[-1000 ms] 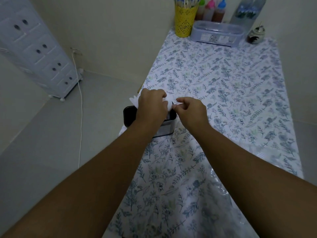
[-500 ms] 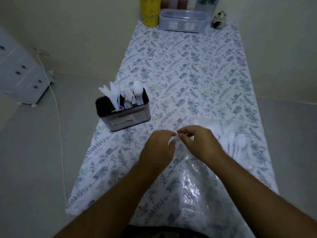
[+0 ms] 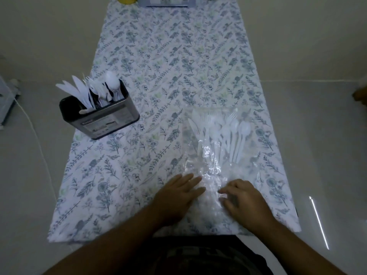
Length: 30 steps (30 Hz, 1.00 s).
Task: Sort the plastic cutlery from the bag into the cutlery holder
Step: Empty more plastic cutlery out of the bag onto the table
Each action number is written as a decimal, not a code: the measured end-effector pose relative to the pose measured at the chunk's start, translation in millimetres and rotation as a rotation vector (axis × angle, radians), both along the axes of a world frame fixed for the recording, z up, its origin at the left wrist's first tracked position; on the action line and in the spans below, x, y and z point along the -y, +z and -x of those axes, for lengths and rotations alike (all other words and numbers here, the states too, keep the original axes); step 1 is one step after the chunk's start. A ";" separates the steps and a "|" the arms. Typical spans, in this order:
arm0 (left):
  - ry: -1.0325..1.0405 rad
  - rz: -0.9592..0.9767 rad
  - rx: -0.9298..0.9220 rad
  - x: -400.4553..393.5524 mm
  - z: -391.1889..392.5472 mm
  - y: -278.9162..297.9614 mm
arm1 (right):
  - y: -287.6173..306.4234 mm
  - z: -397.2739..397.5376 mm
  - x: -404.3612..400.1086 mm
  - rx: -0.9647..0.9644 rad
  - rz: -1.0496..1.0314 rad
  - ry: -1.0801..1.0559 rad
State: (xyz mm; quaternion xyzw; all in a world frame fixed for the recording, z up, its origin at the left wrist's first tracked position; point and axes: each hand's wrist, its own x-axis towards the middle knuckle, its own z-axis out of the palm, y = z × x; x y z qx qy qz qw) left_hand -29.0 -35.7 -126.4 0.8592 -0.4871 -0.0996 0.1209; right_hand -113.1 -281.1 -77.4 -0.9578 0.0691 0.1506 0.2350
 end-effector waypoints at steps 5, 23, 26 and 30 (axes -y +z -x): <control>0.204 -0.085 0.034 -30.3 -36.4 6.3 | -6.0 5.4 -15.5 0.019 0.014 0.130; 0.229 0.087 -0.038 -52.2 30.0 2.3 | -8.4 -48.9 -83.4 -0.047 -0.031 0.169; 0.216 0.049 -0.002 -51.4 30.5 1.3 | -7.4 -53.4 -84.4 -0.068 -0.008 0.196; 0.273 0.044 0.008 -43.9 33.9 3.1 | -5.2 -58.1 -85.3 -0.091 0.004 0.188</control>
